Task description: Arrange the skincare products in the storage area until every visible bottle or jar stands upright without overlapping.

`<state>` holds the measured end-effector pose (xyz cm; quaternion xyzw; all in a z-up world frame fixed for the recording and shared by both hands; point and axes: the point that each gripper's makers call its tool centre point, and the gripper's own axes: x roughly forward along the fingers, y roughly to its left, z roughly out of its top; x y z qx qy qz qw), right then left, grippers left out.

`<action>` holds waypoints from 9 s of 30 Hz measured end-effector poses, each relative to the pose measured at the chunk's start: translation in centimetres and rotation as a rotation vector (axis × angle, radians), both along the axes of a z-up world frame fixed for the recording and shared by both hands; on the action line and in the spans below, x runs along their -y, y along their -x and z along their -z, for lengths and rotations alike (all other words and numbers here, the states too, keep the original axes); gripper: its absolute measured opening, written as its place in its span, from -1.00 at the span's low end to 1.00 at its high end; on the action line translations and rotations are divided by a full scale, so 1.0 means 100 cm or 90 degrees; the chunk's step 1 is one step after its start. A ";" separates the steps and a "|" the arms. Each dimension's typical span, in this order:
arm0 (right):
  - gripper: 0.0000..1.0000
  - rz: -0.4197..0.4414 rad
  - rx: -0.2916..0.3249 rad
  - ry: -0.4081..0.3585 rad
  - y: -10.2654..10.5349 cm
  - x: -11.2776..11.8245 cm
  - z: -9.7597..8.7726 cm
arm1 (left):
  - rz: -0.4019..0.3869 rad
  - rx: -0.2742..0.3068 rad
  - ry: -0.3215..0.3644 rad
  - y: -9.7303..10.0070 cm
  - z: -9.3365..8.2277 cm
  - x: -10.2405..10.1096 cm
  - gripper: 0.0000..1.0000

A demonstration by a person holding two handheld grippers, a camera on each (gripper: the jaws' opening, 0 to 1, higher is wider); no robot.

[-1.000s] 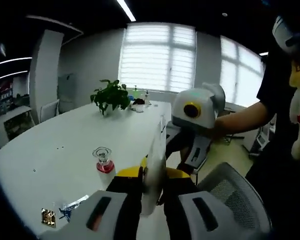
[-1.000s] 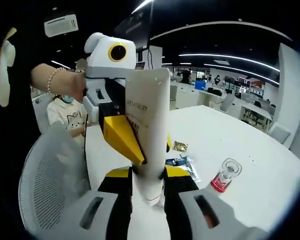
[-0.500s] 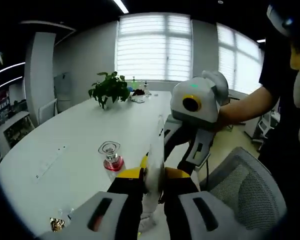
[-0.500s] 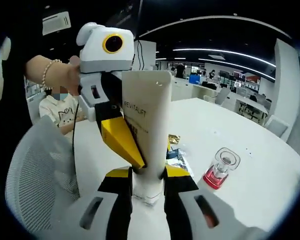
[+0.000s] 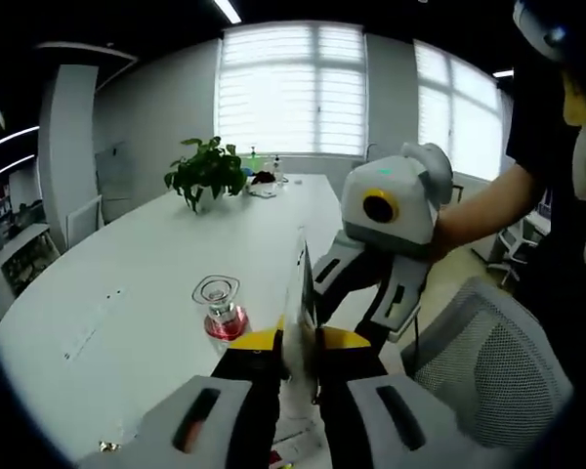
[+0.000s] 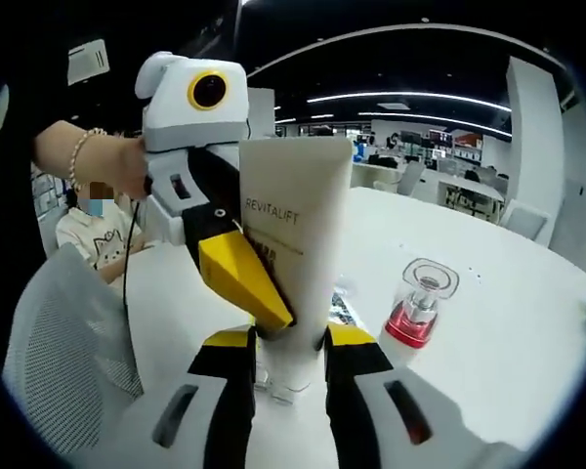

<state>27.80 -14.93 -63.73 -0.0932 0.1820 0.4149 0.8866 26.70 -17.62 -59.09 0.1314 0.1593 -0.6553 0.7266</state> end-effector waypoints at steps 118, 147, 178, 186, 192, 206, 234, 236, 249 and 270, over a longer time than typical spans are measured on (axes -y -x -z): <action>0.77 0.167 -0.059 -0.005 0.033 0.040 0.007 | -0.203 -0.120 -0.033 -0.034 0.040 -0.081 0.69; 0.87 0.160 -0.116 -0.004 0.077 0.023 0.015 | -0.351 -0.185 -0.028 0.043 0.046 -0.161 0.98; 0.80 0.162 -0.138 0.003 0.089 0.020 0.022 | -0.440 -0.222 -0.019 0.088 0.063 -0.200 0.95; 0.73 0.159 -0.142 0.005 0.087 0.020 0.025 | -0.444 -0.226 -0.026 0.092 0.067 -0.202 0.94; 0.59 0.175 -0.137 0.006 0.073 0.028 0.028 | -0.451 -0.225 -0.025 0.091 0.066 -0.205 0.94; 0.22 0.181 -0.158 0.041 0.035 0.028 0.063 | -0.462 -0.239 -0.013 0.089 0.067 -0.203 0.92; -0.27 0.141 -0.188 0.089 -0.017 -0.015 0.102 | -0.460 -0.283 -0.029 0.079 0.092 -0.202 0.87; -0.31 0.139 -0.187 0.085 -0.020 -0.019 0.101 | -0.459 -0.286 -0.027 0.079 0.093 -0.201 0.86; -0.50 0.133 -0.195 0.112 -0.025 -0.026 0.116 | -0.459 -0.295 -0.025 0.076 0.099 -0.201 0.84; -0.59 0.128 -0.203 0.160 -0.024 -0.032 0.129 | -0.454 -0.312 -0.001 0.073 0.095 -0.193 0.85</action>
